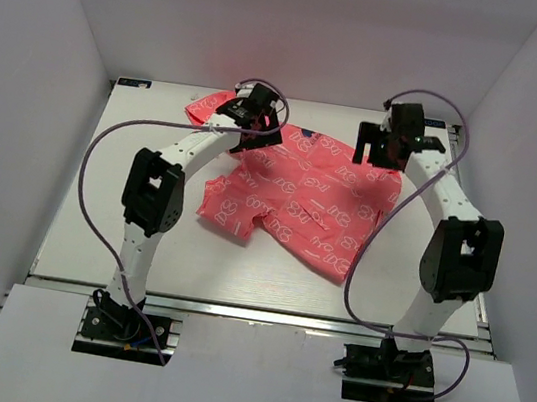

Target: Zip up the jacket

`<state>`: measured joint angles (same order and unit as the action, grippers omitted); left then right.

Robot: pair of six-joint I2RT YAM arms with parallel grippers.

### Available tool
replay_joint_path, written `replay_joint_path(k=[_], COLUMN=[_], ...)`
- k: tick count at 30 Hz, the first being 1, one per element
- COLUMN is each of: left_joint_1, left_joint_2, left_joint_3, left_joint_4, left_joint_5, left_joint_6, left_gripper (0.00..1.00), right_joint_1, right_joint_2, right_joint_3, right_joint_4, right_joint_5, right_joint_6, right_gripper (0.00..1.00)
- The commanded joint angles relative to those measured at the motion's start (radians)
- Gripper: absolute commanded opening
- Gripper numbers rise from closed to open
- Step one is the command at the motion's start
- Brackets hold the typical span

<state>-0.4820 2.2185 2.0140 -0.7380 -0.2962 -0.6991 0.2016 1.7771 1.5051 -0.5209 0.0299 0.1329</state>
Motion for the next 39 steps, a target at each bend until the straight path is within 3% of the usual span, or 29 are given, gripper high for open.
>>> replay_joint_path(k=[1,5,7,9,13,18,23,27,29,31,33,39], left_joint_1=[-0.059,-0.072,-0.073,-0.066,-0.014,0.026,0.086,0.106,0.106,0.106,0.106,0.079], left_joint_2=[-0.167,-0.252,-0.272,-0.263,-0.171,-0.083,0.018,0.177,0.185,0.115,0.029,-0.31], left_joint_3=[-0.173,-0.389,-0.487,-0.561,-0.494,-0.463,-0.294,-0.02,0.047,0.028,-0.091,-0.395], left_joint_4=[-0.041,-0.023,0.078,0.097,0.052,0.207,0.37,0.284,0.223,0.221,0.25,0.198], left_joint_5=[0.038,0.179,0.245,0.204,0.123,0.063,0.152,0.216,0.226,0.229,0.221,0.295], left_joint_6=[-0.003,-0.048,-0.042,-0.049,-0.022,0.074,0.219,0.277,0.305,0.323,0.323,0.262], left_gripper=[0.98,0.98,0.98,0.98,0.98,0.98,0.98,0.98,0.98,0.98,0.98,0.98], right_joint_1=[-0.019,-0.024,-0.022,-0.024,-0.022,0.022,0.172,0.373,0.394,0.394,0.397,0.398], right_joint_2=[0.14,0.261,0.266,0.254,0.125,-0.096,-0.186,-0.266,-0.332,-0.381,-0.461,-0.567], right_joint_3=[0.13,0.233,0.184,0.083,-0.153,-0.558,-0.716,-0.79,-0.803,-0.778,-0.758,-0.741], right_joint_4=[-0.002,-0.048,0.019,0.065,0.151,0.266,0.256,0.26,0.246,0.222,0.202,0.196], right_joint_5=[0.018,0.022,0.033,0.06,0.081,-0.017,-0.015,0.013,0.037,0.099,0.143,0.101], right_joint_6=[-0.027,-0.001,0.022,0.057,0.102,0.16,0.223,0.333,0.361,0.326,0.281,0.177], right_gripper=[0.89,0.89,0.88,0.87,0.84,0.83,0.81,0.81,0.81,0.81,0.82,0.82])
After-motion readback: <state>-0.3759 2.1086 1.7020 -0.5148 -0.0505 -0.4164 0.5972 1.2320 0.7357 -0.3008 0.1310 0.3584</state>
